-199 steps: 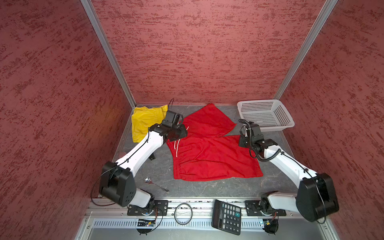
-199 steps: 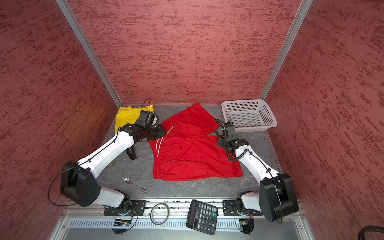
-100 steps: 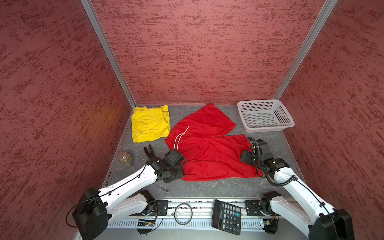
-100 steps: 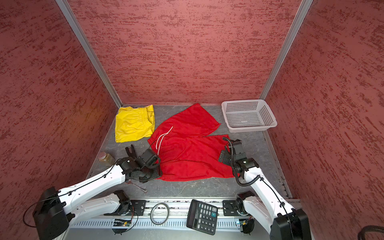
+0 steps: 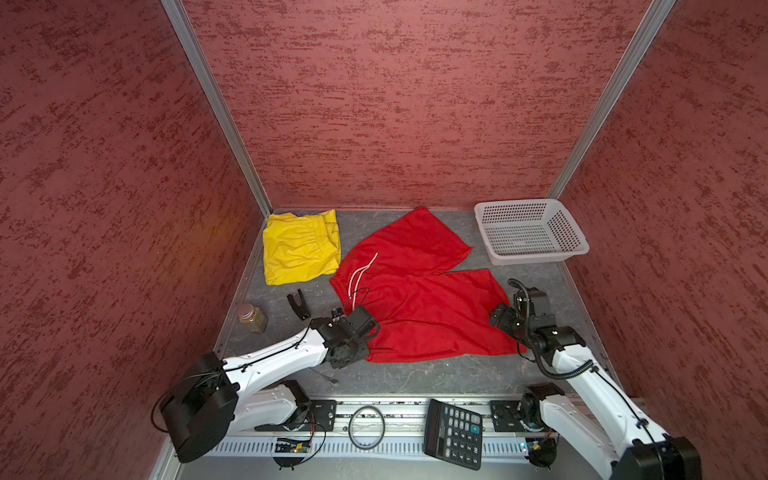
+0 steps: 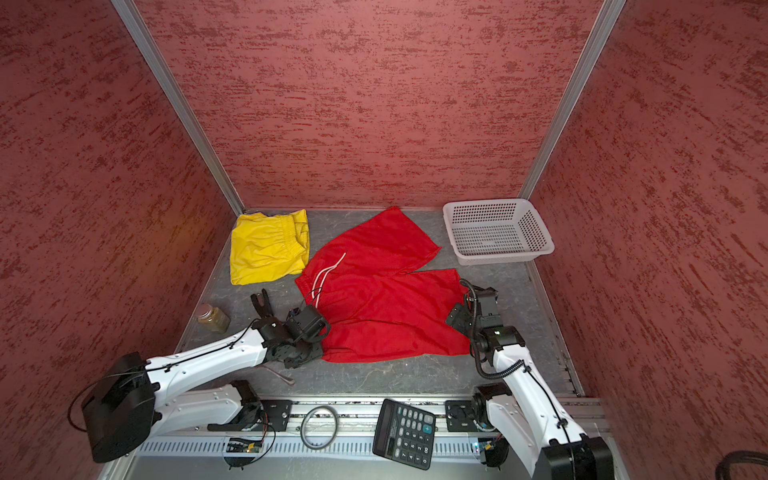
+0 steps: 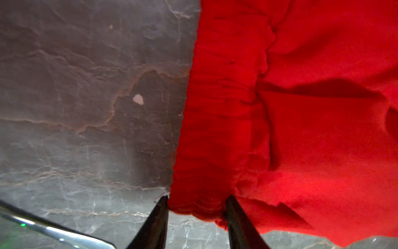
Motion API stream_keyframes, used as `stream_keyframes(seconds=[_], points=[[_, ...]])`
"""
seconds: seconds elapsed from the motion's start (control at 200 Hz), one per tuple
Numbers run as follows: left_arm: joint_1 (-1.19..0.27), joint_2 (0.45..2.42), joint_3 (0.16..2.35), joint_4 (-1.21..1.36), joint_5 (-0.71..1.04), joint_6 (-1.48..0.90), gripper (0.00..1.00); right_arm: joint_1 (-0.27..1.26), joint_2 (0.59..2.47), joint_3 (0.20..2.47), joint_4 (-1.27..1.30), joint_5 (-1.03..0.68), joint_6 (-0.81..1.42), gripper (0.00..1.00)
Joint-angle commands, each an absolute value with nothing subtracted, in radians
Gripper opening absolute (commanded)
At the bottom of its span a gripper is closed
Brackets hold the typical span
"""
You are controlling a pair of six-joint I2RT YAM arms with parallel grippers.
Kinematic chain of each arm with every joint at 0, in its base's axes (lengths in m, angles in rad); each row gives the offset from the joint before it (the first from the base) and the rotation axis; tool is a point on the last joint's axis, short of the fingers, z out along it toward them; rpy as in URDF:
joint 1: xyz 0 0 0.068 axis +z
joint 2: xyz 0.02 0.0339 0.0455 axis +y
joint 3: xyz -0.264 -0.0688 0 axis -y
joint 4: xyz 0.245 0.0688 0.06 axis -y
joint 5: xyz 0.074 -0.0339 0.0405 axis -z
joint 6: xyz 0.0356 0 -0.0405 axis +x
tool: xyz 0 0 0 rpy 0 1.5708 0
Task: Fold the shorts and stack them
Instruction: 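Grasp the near edge of the red shorts with both grippers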
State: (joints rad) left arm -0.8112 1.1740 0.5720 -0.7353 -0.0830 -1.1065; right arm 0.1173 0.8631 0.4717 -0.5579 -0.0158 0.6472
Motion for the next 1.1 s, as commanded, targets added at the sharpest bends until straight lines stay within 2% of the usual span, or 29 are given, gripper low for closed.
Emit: stream_keyframes(seconds=[0.0, 0.095, 0.17, 0.22, 0.336, 0.446, 0.796, 0.962, 1.097], points=[[-0.795, 1.177, 0.548, -0.702, -0.100, -1.109, 0.25, 0.086, 0.868, 0.459, -0.553, -0.059, 0.656, 0.92], [-0.772, 1.169, 0.531, -0.696, -0.095, -1.102, 0.08, 0.075, 0.873, 0.466, -0.565, -0.067, 0.644, 0.91], [-0.738, 1.162, 0.523, -0.711, -0.095, -1.079, 0.00, 0.075, 0.882, 0.477, -0.571, -0.075, 0.632, 0.91], [-0.703, 1.157, 0.519, -0.723, -0.094, -1.058, 0.00, 0.075, 0.898, 0.486, -0.569, -0.104, 0.615, 0.87], [-0.610, 1.142, 0.513, -0.733, -0.080, -0.993, 0.00, 0.082, 0.940, 0.499, -0.558, -0.236, 0.579, 0.66], [-0.533, 1.126, 0.516, -0.739, -0.066, -0.938, 0.00, 0.159, 0.965, 0.528, -0.625, -0.233, 0.577, 0.58], [-0.403, 1.124, 0.532, -0.755, -0.045, -0.847, 0.00, 0.550, 0.989, 0.605, -0.846, -0.053, 0.673, 0.60], [-0.382, 1.148, 0.532, -0.738, -0.024, -0.832, 0.00, 0.738, 1.050, 0.604, -0.829, -0.053, 0.702, 0.49], [-0.372, 1.172, 0.531, -0.722, -0.008, -0.826, 0.00, 0.892, 1.127, 0.637, -0.827, -0.003, 0.717, 0.50]])
